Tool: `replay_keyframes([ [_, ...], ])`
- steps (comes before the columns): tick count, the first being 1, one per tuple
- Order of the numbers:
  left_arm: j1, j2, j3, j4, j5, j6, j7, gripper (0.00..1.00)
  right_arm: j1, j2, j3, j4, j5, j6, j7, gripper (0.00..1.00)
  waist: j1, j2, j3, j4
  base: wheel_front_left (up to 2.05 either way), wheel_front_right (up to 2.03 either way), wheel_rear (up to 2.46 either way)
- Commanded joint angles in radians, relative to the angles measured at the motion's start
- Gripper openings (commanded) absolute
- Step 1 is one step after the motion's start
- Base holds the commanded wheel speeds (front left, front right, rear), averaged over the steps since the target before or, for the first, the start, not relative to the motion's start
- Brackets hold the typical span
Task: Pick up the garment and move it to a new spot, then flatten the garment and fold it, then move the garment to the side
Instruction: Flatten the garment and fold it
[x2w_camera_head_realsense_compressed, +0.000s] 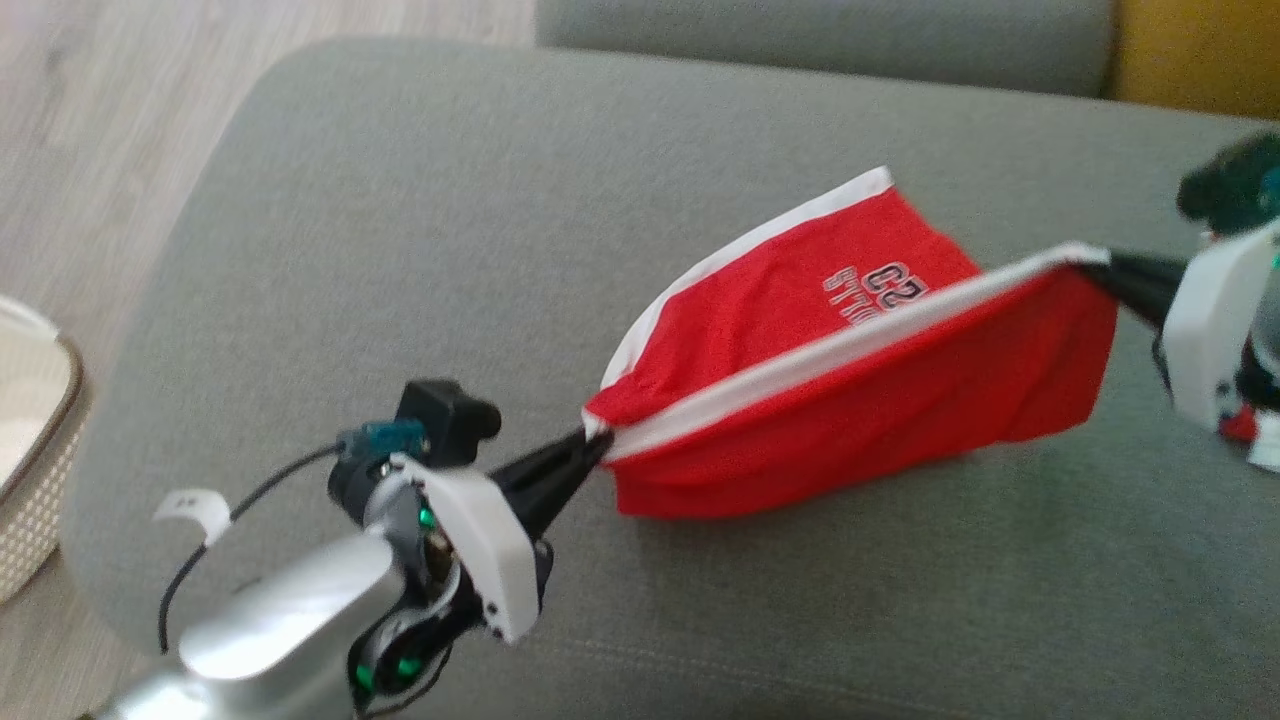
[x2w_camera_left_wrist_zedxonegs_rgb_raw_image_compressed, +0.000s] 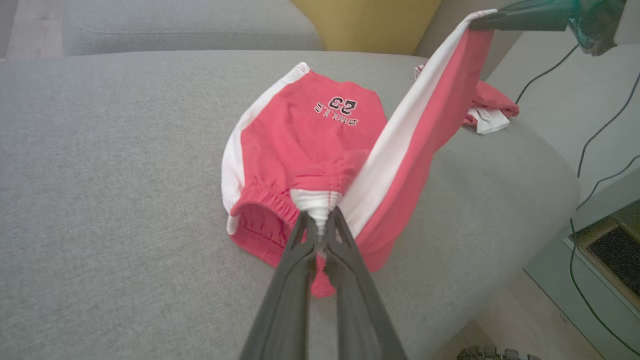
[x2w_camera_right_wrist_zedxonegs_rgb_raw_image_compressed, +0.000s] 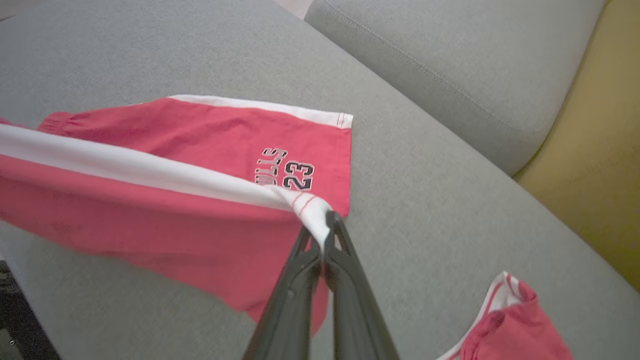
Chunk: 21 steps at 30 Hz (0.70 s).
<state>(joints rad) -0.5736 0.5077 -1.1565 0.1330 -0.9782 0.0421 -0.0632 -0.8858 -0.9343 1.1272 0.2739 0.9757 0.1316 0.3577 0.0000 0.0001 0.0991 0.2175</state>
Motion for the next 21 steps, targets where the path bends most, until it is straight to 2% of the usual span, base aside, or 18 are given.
replay_keyframes([
  [1, -0.067, 0.011, 0.050, -0.004, 0.011, -0.009, -0.014, 0.00, -0.038, -0.008, -0.017, 0.008, -0.020, -0.001, 0.001, 0.00, 0.0000, -0.0001, 0.055, 0.040, 0.00, 0.00, 0.00],
  [12, -0.170, -0.108, 0.070, 0.148, 0.019, -0.055, -0.054, 0.00, -0.227, 0.069, 0.073, 0.147, -0.129, -0.001, -0.020, 0.00, 0.0000, -0.0001, 0.172, 0.110, 0.00, 0.00, 0.00],
  [21, -0.232, -0.190, 0.074, 0.276, 0.032, -0.084, -0.095, 0.00, -0.321, 0.114, 0.125, 0.265, -0.153, -0.001, -0.061, 0.00, 0.0000, -0.0001, 0.245, 0.147, 0.00, 0.00, 0.00],
])
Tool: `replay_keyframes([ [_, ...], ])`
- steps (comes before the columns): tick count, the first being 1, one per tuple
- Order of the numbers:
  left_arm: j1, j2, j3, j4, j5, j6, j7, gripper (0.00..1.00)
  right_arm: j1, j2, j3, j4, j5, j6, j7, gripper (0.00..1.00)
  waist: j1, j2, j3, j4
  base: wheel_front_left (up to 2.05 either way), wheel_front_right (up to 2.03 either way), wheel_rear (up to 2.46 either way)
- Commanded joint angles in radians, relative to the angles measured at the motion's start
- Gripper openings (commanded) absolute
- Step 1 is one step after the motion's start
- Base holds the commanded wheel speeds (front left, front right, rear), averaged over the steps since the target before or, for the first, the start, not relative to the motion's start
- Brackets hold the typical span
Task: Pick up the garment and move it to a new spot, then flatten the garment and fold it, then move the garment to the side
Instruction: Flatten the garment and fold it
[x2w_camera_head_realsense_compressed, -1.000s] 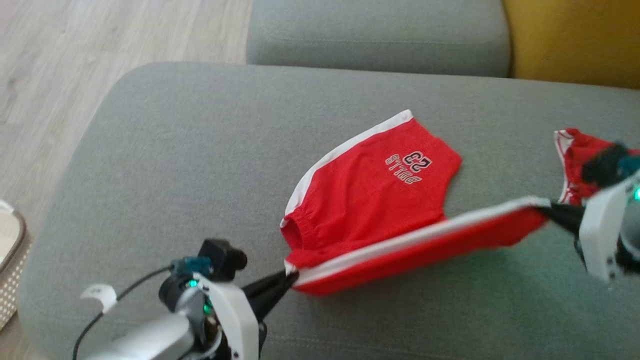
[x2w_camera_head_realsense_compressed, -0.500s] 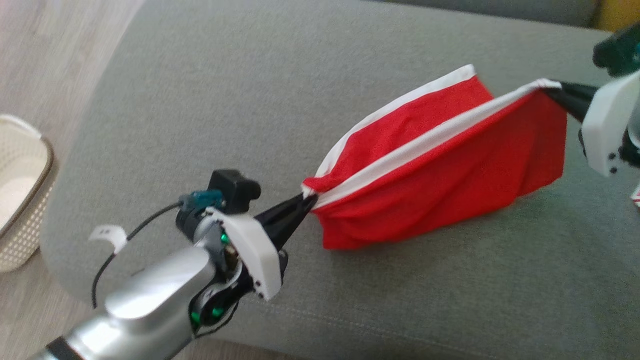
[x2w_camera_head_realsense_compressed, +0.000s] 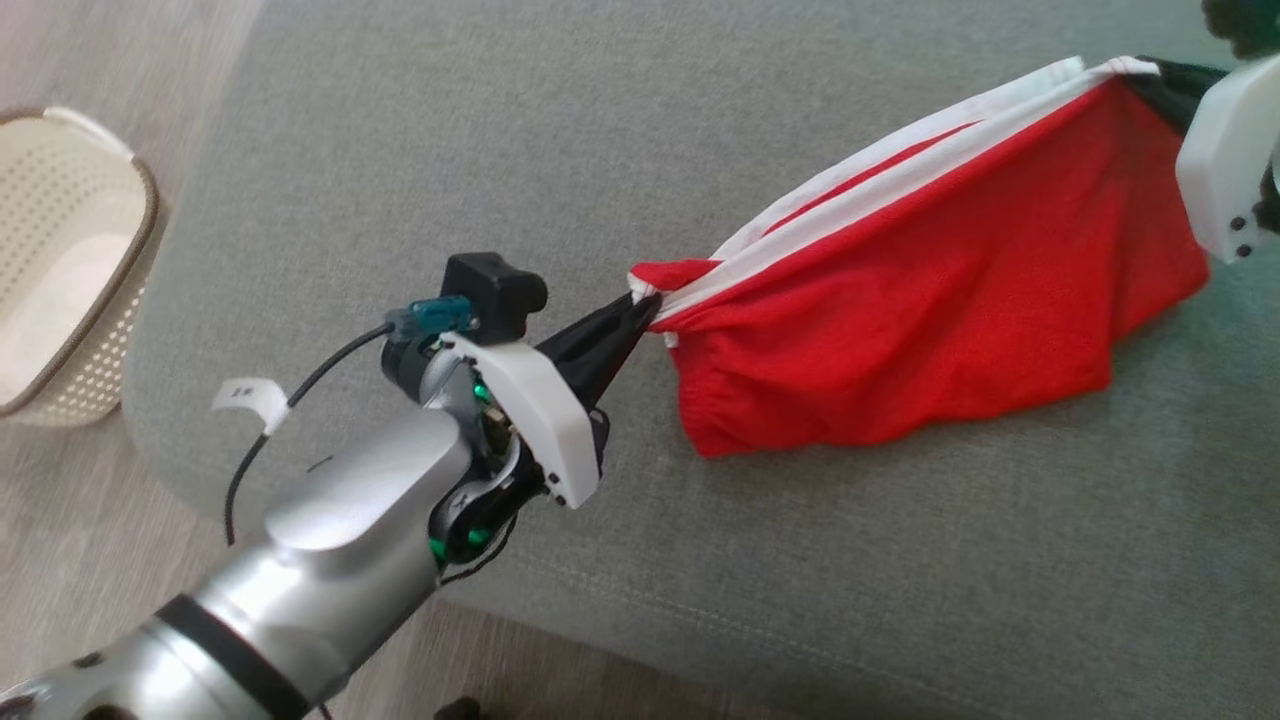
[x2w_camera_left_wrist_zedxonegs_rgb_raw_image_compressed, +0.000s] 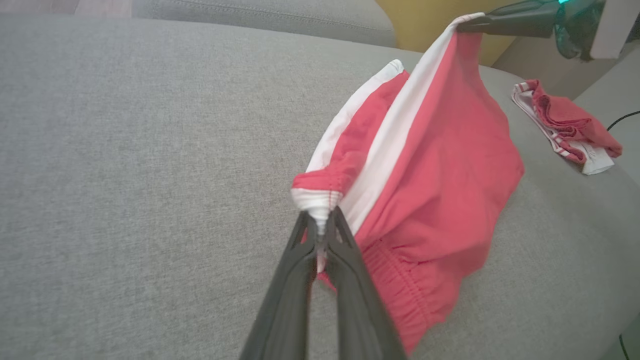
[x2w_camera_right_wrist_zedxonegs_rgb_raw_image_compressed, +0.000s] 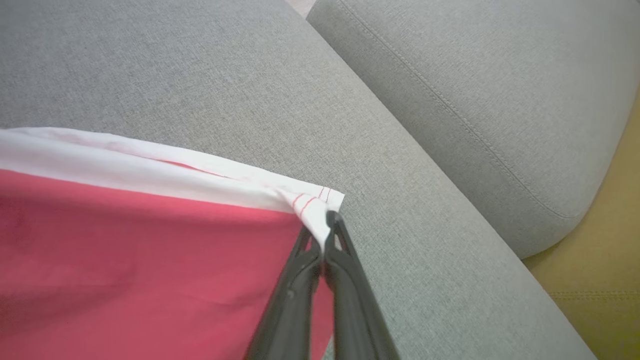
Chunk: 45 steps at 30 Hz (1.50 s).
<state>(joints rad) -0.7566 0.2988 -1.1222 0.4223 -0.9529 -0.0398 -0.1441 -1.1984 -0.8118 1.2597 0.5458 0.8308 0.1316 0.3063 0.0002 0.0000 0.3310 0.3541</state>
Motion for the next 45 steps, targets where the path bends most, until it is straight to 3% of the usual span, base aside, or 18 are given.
replay_keyframes([
  [1, -0.054, 0.011, 0.038, -0.002, 0.008, -0.006, -0.018, 0.00, -0.012, -0.005, -0.003, 0.001, -0.010, -0.001, -0.012, 0.00, -0.0002, 0.0000, 0.018, 0.014, 0.00, 0.00, 0.00],
  [9, -0.084, -0.035, 0.029, 0.080, 0.017, -0.027, -0.037, 0.00, -0.024, 0.008, 0.014, 0.041, 0.012, -0.001, -0.040, 0.00, -0.0002, 0.0000, 0.045, 0.024, 0.00, 0.00, 0.00],
  [10, -0.085, -0.040, 0.032, 0.091, 0.013, -0.026, -0.039, 0.34, -0.025, 0.011, 0.015, 0.049, 0.021, -0.001, -0.054, 0.38, -0.0002, 0.0000, 0.046, 0.025, 0.00, 0.00, 0.00],
  [11, -0.086, -0.044, 0.033, 0.102, 0.011, -0.026, -0.041, 1.00, -0.024, 0.015, 0.014, 0.060, 0.035, -0.001, -0.065, 1.00, -0.0002, 0.0000, 0.046, 0.024, 0.00, 0.00, 0.00],
  [18, -0.077, -0.059, 0.047, 0.163, 0.000, -0.026, -0.066, 1.00, 0.001, 0.045, 0.017, 0.125, 0.066, -0.001, -0.129, 1.00, -0.0002, 0.0000, 0.013, 0.010, 0.00, 0.00, 0.00],
  [27, -0.037, -0.026, 0.123, 0.179, -0.033, 0.015, -0.102, 1.00, 0.066, 0.132, -0.041, 0.273, 0.095, -0.001, -0.327, 1.00, -0.0002, 0.0000, -0.090, -0.048, 0.00, 0.00, 0.00],
  [36, 0.021, 0.018, 0.230, 0.116, -0.053, 0.077, -0.116, 1.00, 0.150, 0.193, -0.114, 0.363, 0.114, -0.001, -0.506, 1.00, -0.0002, 0.0000, -0.192, -0.108, 0.00, 0.00, 0.00],
  [45, 0.140, 0.022, 0.392, -0.023, -0.006, 0.136, -0.117, 1.00, 0.244, 0.221, -0.262, 0.350, 0.070, -0.001, -0.567, 1.00, -0.0002, 0.0000, -0.278, -0.169, 0.00, 0.00, 0.00],
])
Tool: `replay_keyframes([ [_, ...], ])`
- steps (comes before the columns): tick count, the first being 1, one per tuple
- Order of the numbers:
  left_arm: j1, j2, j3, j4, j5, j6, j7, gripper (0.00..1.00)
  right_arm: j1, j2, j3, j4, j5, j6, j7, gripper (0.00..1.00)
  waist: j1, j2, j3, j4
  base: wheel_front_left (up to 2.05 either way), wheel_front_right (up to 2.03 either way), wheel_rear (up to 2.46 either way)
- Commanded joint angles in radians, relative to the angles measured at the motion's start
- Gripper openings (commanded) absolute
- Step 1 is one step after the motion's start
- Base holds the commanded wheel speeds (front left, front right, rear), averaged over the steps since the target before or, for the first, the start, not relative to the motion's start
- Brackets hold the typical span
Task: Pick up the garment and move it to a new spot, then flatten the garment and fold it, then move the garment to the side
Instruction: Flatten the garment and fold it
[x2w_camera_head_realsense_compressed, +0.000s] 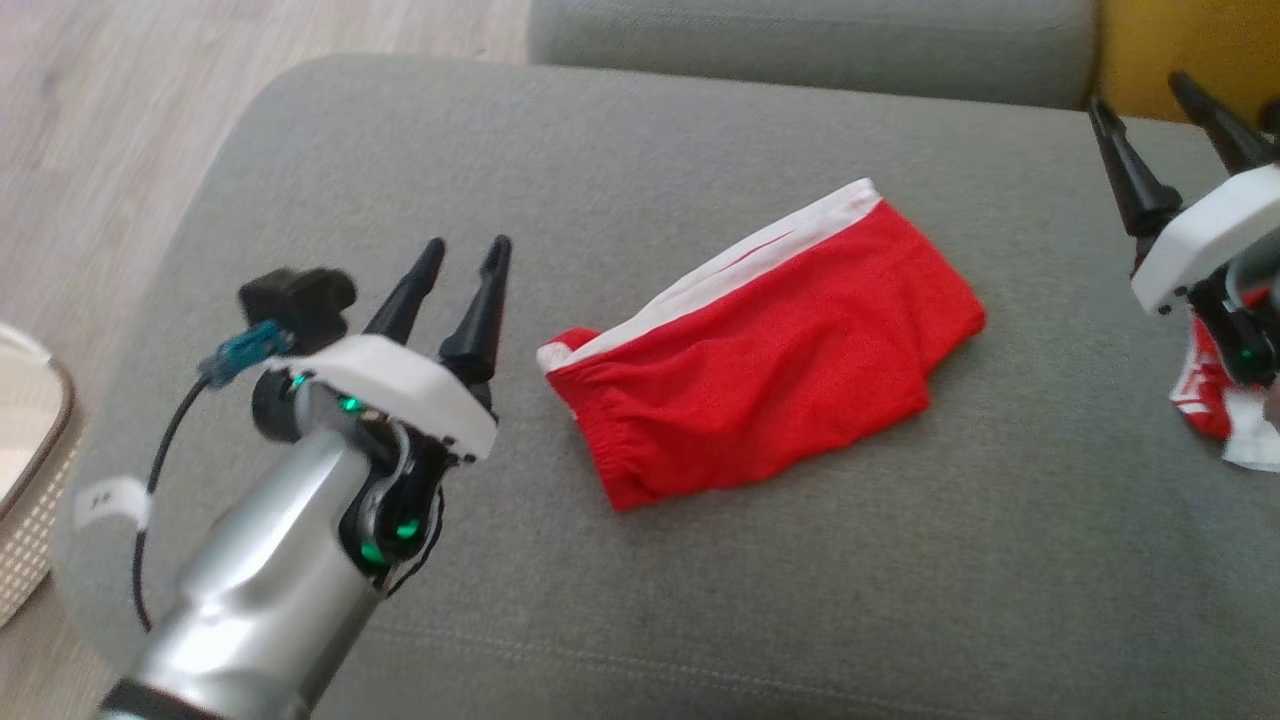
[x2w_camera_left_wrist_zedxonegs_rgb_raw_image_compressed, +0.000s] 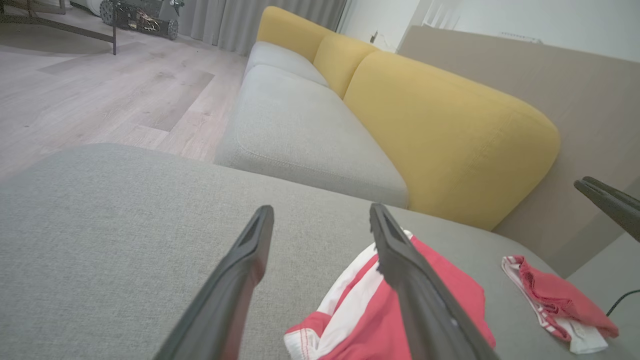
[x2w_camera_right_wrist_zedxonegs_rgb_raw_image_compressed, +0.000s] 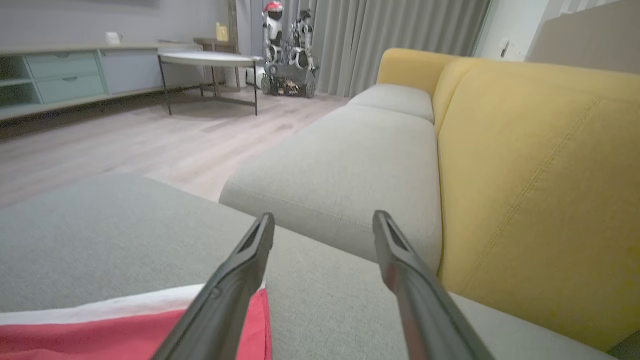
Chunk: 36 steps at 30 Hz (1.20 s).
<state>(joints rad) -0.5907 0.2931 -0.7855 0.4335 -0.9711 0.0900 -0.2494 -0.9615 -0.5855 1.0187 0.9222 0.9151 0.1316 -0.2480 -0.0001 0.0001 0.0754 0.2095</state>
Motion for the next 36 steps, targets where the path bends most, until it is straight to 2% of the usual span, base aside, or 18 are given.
replay_keyframes([
  [1, -0.005, 0.025, 0.083, -0.052, 0.023, 0.013, -0.012, 1.00, 0.022, -0.003, -0.057, -0.049, -0.037, -0.001, -0.013, 1.00, 0.0001, -0.0001, -0.030, -0.033, 0.00, 0.00, 0.00],
  [6, 0.124, -0.018, 0.224, -0.129, 0.101, 0.030, -0.012, 1.00, 0.169, 0.020, -0.297, -0.177, -0.178, -0.001, -0.013, 1.00, 0.0001, -0.0001, -0.063, -0.074, 0.00, 0.00, 0.00],
  [13, 0.294, -0.118, 0.358, -0.200, 0.254, -0.012, -0.012, 1.00, 0.473, 0.130, -0.647, -0.412, -0.429, -0.001, -0.014, 1.00, 0.0001, -0.0001, -0.079, -0.123, 0.00, 0.00, 0.00],
  [18, 0.393, -0.185, 0.461, -0.231, 0.368, -0.054, -0.012, 1.00, 0.660, 0.236, -0.796, -0.552, -0.582, -0.001, -0.014, 1.00, 0.0001, -0.0001, -0.081, -0.154, 0.00, 0.00, 0.00],
  [23, 0.461, -0.231, 0.553, -0.247, 0.435, -0.096, -0.012, 1.00, 0.766, 0.312, -0.860, -0.629, -0.666, -0.001, -0.002, 1.00, 0.0001, -0.0001, -0.075, -0.170, 0.00, 0.00, 0.00],
  [28, 0.444, -0.242, 0.580, -0.238, 0.470, -0.139, -0.012, 1.00, 0.781, 0.360, -0.888, -0.675, -0.641, -0.001, 0.068, 1.00, 0.0001, -0.0001, -0.040, -0.155, 0.00, 0.00, 0.00],
  [30, 0.432, -0.242, 0.575, -0.239, 0.464, -0.144, -0.012, 1.00, 0.768, 0.388, -0.903, -0.665, -0.566, -0.001, 0.105, 1.00, 0.0001, -0.0001, -0.024, -0.143, 0.00, 0.00, 0.00],
  [32, 0.427, -0.242, 0.570, -0.239, 0.461, -0.144, -0.012, 1.00, 0.757, 0.390, -0.905, -0.655, -0.541, -0.001, 0.124, 1.00, 0.0001, -0.0001, -0.014, -0.136, 0.00, 0.00, 0.00],
  [36, 0.406, -0.243, 0.549, -0.239, 0.449, -0.139, -0.012, 1.00, 0.703, 0.408, -0.906, -0.596, -0.401, -0.001, 0.215, 1.00, 0.0001, -0.0001, 0.032, -0.099, 0.00, 0.00, 0.00],
])
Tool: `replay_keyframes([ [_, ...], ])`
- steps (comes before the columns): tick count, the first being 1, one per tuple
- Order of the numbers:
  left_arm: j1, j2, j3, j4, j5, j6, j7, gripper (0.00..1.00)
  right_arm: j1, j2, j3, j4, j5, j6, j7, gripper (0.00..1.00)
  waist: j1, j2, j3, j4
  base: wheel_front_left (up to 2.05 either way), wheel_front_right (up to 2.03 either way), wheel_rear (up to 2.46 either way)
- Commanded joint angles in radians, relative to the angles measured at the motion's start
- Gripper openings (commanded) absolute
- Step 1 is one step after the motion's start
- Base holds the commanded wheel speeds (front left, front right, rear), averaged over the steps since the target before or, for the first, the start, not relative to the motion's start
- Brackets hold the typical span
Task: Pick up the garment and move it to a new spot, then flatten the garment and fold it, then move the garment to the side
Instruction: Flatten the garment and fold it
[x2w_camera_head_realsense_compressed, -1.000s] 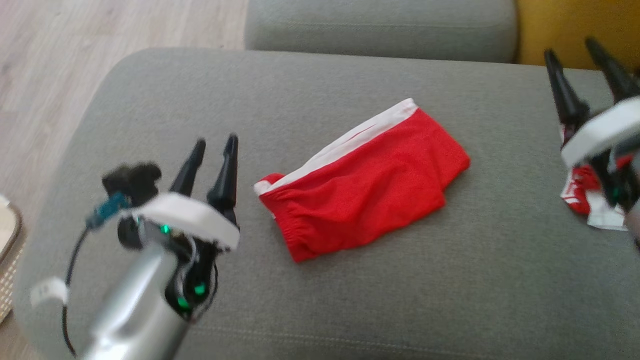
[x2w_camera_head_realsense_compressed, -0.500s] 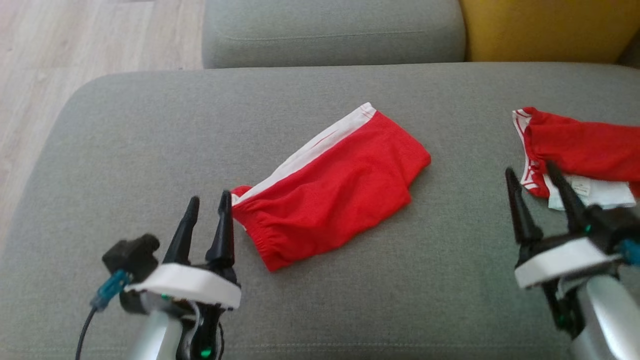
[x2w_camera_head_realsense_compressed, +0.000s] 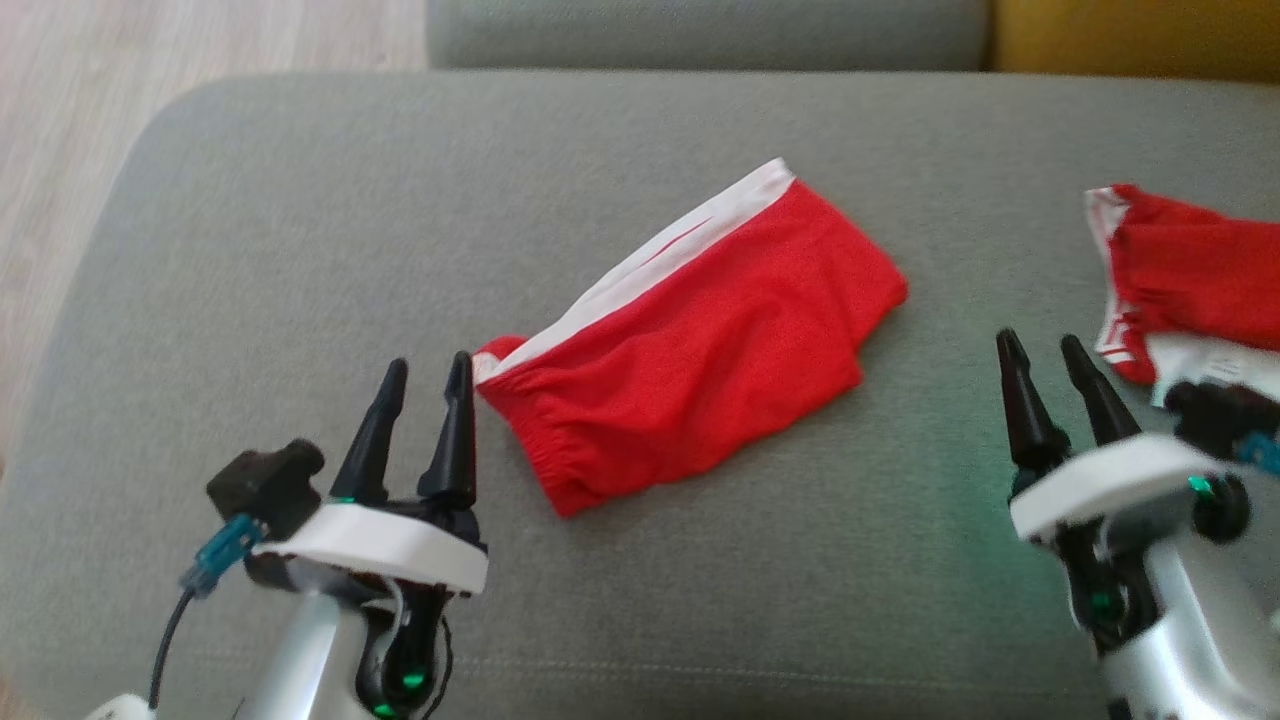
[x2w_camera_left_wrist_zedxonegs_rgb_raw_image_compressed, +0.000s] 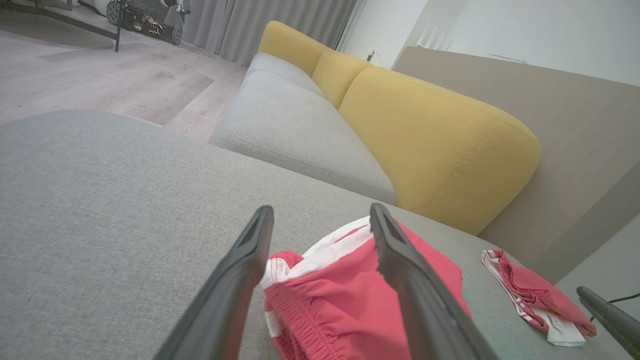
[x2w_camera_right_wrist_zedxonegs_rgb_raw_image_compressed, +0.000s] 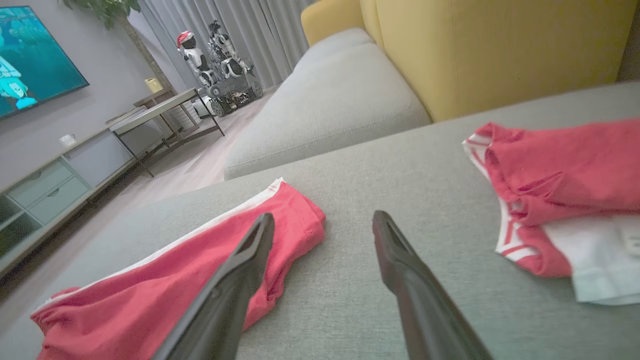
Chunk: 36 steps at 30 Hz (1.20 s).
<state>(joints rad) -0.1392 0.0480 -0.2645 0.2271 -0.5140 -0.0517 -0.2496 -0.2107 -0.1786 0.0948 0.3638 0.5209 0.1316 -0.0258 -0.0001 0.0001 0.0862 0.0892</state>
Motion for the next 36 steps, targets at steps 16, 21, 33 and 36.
replay_keyframes([
  [16, -0.111, 0.002, -0.033, -0.050, -0.058, 0.018, -0.012, 1.00, -0.321, -0.014, -0.051, 0.314, 0.199, -0.001, 0.232, 1.00, 0.0001, -0.0001, 0.169, 0.190, 0.00, 0.00, 0.00],
  [21, -0.121, 0.002, -0.045, -0.057, -0.071, 0.021, -0.012, 1.00, -0.381, -0.024, -0.051, 0.407, 0.170, -0.001, 0.240, 1.00, 0.0001, -0.0001, 0.193, 0.223, 0.00, 0.00, 0.00],
  [33, -0.133, 0.002, -0.051, -0.063, -0.086, 0.031, -0.012, 1.00, -0.450, -0.013, 0.016, 0.499, 0.158, -0.001, 0.246, 0.00, 0.0001, -0.0001, 0.200, 0.241, 0.00, 0.00, 0.00],
  [36, -0.133, 0.002, -0.049, -0.063, -0.085, 0.032, -0.012, 1.00, -0.447, -0.015, 0.031, 0.486, 0.176, -0.001, 0.217, 0.00, 0.0001, -0.0001, 0.190, 0.234, 0.00, 0.00, 0.00],
])
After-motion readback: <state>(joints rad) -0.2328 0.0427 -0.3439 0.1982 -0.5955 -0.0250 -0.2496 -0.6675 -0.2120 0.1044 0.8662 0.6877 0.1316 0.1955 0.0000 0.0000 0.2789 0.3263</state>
